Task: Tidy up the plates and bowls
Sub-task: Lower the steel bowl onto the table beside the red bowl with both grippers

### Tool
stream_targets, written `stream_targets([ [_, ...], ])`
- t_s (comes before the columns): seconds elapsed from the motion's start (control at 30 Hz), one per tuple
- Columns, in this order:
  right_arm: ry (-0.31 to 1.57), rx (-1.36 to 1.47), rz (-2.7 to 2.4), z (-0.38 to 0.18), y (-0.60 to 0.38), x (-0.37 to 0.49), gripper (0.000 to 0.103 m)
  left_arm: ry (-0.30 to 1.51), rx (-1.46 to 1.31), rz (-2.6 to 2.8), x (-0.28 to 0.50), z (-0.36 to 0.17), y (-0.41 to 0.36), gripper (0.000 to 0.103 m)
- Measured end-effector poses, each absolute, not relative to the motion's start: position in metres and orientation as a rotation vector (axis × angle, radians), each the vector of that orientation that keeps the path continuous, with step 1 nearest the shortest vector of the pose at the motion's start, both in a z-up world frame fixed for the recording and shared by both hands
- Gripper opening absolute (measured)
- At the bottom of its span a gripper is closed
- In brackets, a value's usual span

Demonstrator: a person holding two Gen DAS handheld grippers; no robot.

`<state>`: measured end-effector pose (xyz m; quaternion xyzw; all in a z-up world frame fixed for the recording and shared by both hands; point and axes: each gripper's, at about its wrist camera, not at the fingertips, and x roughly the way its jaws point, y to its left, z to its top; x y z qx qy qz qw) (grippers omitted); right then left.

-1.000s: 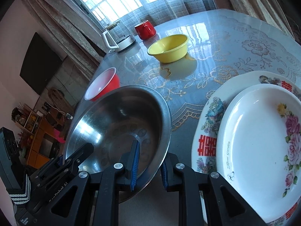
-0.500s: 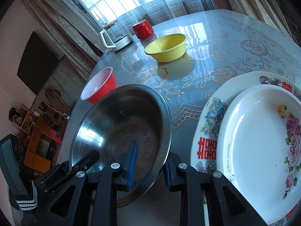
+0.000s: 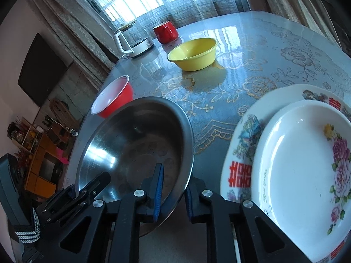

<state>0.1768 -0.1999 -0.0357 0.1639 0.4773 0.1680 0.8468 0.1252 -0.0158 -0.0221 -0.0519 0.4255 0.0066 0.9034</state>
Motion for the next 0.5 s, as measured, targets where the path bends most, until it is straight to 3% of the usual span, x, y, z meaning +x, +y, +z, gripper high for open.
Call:
stream_targets([
  [0.17, 1.006, 0.353, 0.363, -0.036, -0.199, 0.179, 0.02, 0.885, -0.114, 0.013, 0.125, -0.022, -0.015, 0.03],
  [0.3, 1.009, 0.389, 0.372, -0.034, -0.203, 0.176, 0.029, 0.89, -0.119, 0.013, 0.126, -0.021, -0.014, 0.03],
  [0.5, 0.976, 0.38, 0.352, -0.023, -0.209, 0.17, 0.029, 0.902, -0.136, 0.008, 0.128, -0.02, -0.011, 0.03],
])
